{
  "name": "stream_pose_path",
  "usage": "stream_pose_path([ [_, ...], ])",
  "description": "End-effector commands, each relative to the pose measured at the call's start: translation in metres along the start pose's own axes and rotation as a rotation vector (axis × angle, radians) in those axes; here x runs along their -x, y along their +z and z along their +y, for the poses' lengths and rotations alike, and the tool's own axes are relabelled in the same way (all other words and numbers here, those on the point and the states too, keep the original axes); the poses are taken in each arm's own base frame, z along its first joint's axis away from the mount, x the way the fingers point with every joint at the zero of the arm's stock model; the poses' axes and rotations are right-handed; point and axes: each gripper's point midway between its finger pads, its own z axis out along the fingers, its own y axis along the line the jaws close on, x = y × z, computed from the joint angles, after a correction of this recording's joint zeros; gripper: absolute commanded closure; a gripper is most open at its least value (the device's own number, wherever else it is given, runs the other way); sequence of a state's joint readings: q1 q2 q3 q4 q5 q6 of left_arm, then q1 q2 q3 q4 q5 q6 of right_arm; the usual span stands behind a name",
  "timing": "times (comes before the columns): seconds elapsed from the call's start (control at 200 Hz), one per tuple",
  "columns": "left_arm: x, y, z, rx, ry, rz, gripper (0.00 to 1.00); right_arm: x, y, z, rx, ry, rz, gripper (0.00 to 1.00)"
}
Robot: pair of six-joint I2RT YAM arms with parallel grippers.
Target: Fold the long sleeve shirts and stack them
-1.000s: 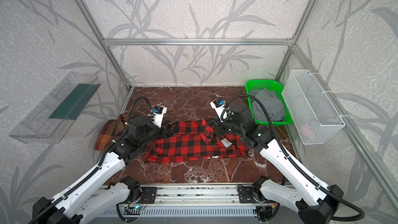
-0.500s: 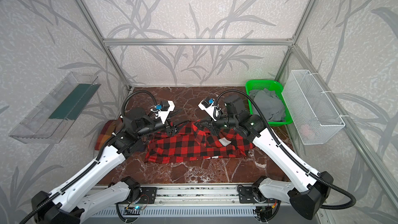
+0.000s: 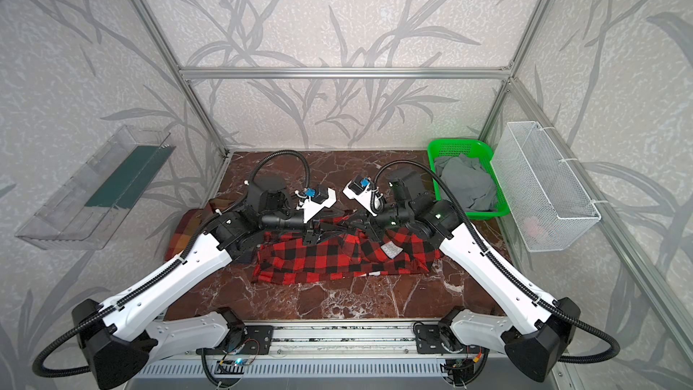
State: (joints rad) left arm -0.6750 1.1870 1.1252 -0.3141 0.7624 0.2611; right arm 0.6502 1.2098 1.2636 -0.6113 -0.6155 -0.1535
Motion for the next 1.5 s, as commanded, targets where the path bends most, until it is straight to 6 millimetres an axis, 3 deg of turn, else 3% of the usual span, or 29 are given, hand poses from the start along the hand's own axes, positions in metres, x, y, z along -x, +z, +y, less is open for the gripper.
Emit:
stream_pose_path([
  [0.0,-0.004,0.003,-0.009,-0.053,0.012,0.058,0.60,0.010,-0.006,0.009,0.016,-0.038,-0.019,1.00],
  [0.25,-0.004,0.007,-0.011,-0.071,0.011,0.087,0.80,0.011,-0.005,0.013,0.029,-0.051,-0.018,1.00],
  [0.29,-0.005,0.008,-0.011,-0.074,0.007,0.093,0.87,0.011,-0.006,0.013,0.024,-0.053,-0.021,1.00],
  [0.325,-0.006,0.010,-0.011,-0.074,0.005,0.099,1.00,0.011,-0.006,0.013,0.023,-0.054,-0.023,1.00],
  [0.525,-0.002,0.014,-0.005,-0.055,-0.018,0.080,1.00,0.014,-0.007,0.008,-0.010,-0.043,-0.033,1.00],
  [0.635,0.004,0.016,0.013,0.049,-0.094,0.042,1.00,0.017,-0.011,0.005,-0.040,-0.031,-0.058,1.00],
  [0.855,0.019,0.003,0.059,0.328,-0.268,-0.189,1.00,0.028,-0.026,-0.007,-0.142,0.000,-0.131,0.60],
  [0.925,0.024,-0.001,0.068,0.371,-0.317,-0.246,1.00,0.033,-0.036,-0.019,-0.215,0.032,-0.161,0.50],
  [1.07,0.033,-0.013,0.091,0.481,-0.469,-0.377,1.00,0.042,-0.072,-0.051,-0.380,0.151,-0.282,0.42],
  [1.19,0.042,-0.041,0.108,0.602,-0.570,-0.568,1.00,0.036,-0.096,-0.077,-0.460,0.289,-0.362,0.37],
  [1.29,0.035,-0.067,0.122,0.738,-0.632,-0.666,1.00,0.014,-0.096,-0.103,-0.485,0.435,-0.353,0.35],
  [1.495,-0.003,-0.102,0.141,0.996,-0.740,-0.701,1.00,-0.035,-0.081,-0.147,-0.540,0.664,-0.276,0.35],
])
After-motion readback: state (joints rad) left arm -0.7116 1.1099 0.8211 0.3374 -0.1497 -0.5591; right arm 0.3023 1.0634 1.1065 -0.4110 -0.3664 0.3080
